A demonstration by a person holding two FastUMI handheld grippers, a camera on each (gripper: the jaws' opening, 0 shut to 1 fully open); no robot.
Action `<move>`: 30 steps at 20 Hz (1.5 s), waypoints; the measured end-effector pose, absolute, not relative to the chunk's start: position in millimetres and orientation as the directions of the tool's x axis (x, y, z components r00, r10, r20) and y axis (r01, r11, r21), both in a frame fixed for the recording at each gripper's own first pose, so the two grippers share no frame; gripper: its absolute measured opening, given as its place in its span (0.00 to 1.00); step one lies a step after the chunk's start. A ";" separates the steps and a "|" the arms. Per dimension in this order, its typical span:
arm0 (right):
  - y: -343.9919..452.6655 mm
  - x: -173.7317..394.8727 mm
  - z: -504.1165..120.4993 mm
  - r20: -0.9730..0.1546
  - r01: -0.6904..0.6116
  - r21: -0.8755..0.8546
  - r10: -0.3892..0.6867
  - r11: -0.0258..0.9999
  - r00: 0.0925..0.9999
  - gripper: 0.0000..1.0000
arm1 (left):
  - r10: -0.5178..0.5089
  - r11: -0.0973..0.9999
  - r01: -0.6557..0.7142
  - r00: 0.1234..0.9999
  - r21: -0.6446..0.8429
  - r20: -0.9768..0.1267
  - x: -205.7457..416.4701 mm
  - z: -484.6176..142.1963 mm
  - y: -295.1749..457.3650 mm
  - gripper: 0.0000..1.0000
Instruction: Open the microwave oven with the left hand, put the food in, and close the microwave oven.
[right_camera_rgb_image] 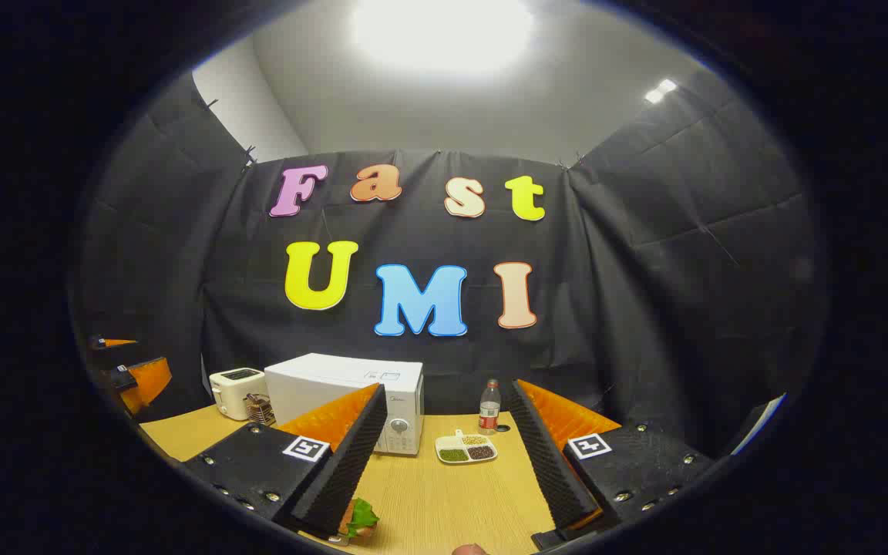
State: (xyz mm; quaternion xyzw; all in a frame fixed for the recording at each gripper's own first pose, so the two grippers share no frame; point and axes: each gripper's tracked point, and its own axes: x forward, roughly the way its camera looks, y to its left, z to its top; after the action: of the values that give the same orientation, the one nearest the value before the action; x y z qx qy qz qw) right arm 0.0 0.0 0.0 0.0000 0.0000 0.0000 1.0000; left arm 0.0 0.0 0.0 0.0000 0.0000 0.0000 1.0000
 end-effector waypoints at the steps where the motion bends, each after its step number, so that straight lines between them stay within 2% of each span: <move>1: -0.1 -0.7 -0.7 0.001 -0.003 0.000 0.003 1.000 1.000 0.97 | 0.001 1.000 -0.001 1.000 0.001 0.003 -1.2 1.8 -0.5 0.94; 3: -0.6 0.3 0.0 0.004 -0.008 0.001 0.008 1.000 1.000 0.96 | 0.005 1.000 -0.005 1.000 0.005 0.008 -1.9 3.7 -3.6 0.94; 4: -1.9 0.1 0.7 0.006 -0.010 0.001 0.010 1.000 1.000 0.96 | 0.005 1.000 -0.005 1.000 0.006 0.008 -3.0 4.2 -5.1 0.98; 5: -2.8 -0.6 0.2 0.005 -0.013 0.001 0.013 1.000 1.000 0.96 | 0.007 1.000 -0.007 1.000 0.008 0.008 -3.2 4.4 -6.8 0.94; 7: -5.8 -1.0 -0.2 0.006 -0.017 0.003 0.017 1.000 1.000 0.96 | 0.011 1.000 -0.011 1.000 0.007 0.009 -4.8 5.4 -9.6 0.94; 8: -7.1 -1.4 0.2 0.006 -0.019 0.003 0.019 1.000 1.000 0.97 | 0.014 1.000 -0.014 1.000 0.006 0.008 -6.2 5.7 -12.6 0.99; 9: -9.0 -2.0 -1.1 0.005 -0.022 0.003 0.022 1.000 1.000 0.97 | 0.017 1.000 -0.017 1.000 0.006 0.008 -7.4 5.3 -14.2 0.99; 10: -11.0 -2.6 -1.2 0.006 -0.025 0.002 0.025 1.000 1.000 0.97 | 0.020 1.000 -0.020 1.000 0.006 0.008 -8.4 6.0 -17.0 0.94; 11: -13.9 -1.2 -2.2 0.006 -0.029 0.001 0.029 1.000 1.000 0.97 | 0.023 1.000 -0.023 1.000 0.007 0.008 -9.4 5.8 -19.4 0.99; 13: -18.7 -1.6 -2.4 0.009 -0.036 0.002 0.036 0.999 0.999 0.96 | 0.029 1.000 -0.029 1.000 0.007 0.009 -11.8 7.7 -25.2 0.98; 14: -21.3 -1.2 -2.2 0.010 -0.038 0.003 0.038 0.999 0.999 0.96 | 0.031 0.999 -0.031 0.999 0.009 0.011 -11.2 8.8 -29.5 0.90; 15: -24.9 -1.7 -3.9 0.009 -0.040 0.004 0.040 0.999 0.999 0.96 | 0.033 0.999 -0.033 0.999 0.011 0.011 -11.7 9.6 -33.9 0.99; 20: -38.9 -5.8 -6.8 0.016 -0.065 0.021 0.065 0.998 0.998 0.96 | 0.040 0.999 -0.041 0.999 0.015 0.027 -5.7 17.2 -55.5 0.99; 23: -53.5 -8.0 -12.6 0.013 -0.057 0.017 0.057 0.998 0.998 0.96 | 0.043 0.999 -0.044 0.999 0.010 0.030 5.7 16.9 -68.1 0.99; 24: -57.2 -8.8 -15.6 0.005 -0.054 0.023 0.054 0.998 0.999 0.96 | 0.040 0.999 -0.041 0.999 0.006 0.032 9.3 17.6 -71.8 0.94; 25: -59.3 -9.3 -16.0 0.002 -0.051 0.031 0.051 0.998 0.999 0.96 | 0.039 0.999 -0.039 0.999 0.004 0.036 13.1 18.7 -74.8 0.94; 26: -61.8 -8.5 -16.5 -0.002 -0.046 0.040 0.046 0.998 0.999 0.96 | 0.036 0.999 -0.036 0.999 0.003 0.037 18.9 20.4 -77.0 0.99; 27: -64.4 -6.7 -18.1 -0.006 -0.038 0.048 0.038 0.998 0.999 0.96 | 0.031 1.000 -0.031 0.999 0.001 0.039 25.4 20.6 -79.2 0.94; 28: -66.0 -3.6 -18.5 -0.007 -0.030 0.052 0.031 0.998 1.000 0.96 | 0.025 1.000 -0.025 0.999 0.000 0.042 32.3 20.3 -81.8 0.99; 30: -68.0 1.4 -19.4 -0.010 -0.012 0.057 0.012 0.998 1.000 0.96 | 0.005 1.000 -0.005 0.999 0.003 0.040 49.2 15.2 -87.4 0.98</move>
State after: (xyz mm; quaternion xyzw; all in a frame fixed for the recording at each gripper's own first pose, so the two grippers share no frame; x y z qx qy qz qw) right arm 1.4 -68.0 -19.4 0.0287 0.0052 0.0060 0.9996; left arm 49.2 -87.4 15.2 0.0015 -0.0200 0.0024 0.9998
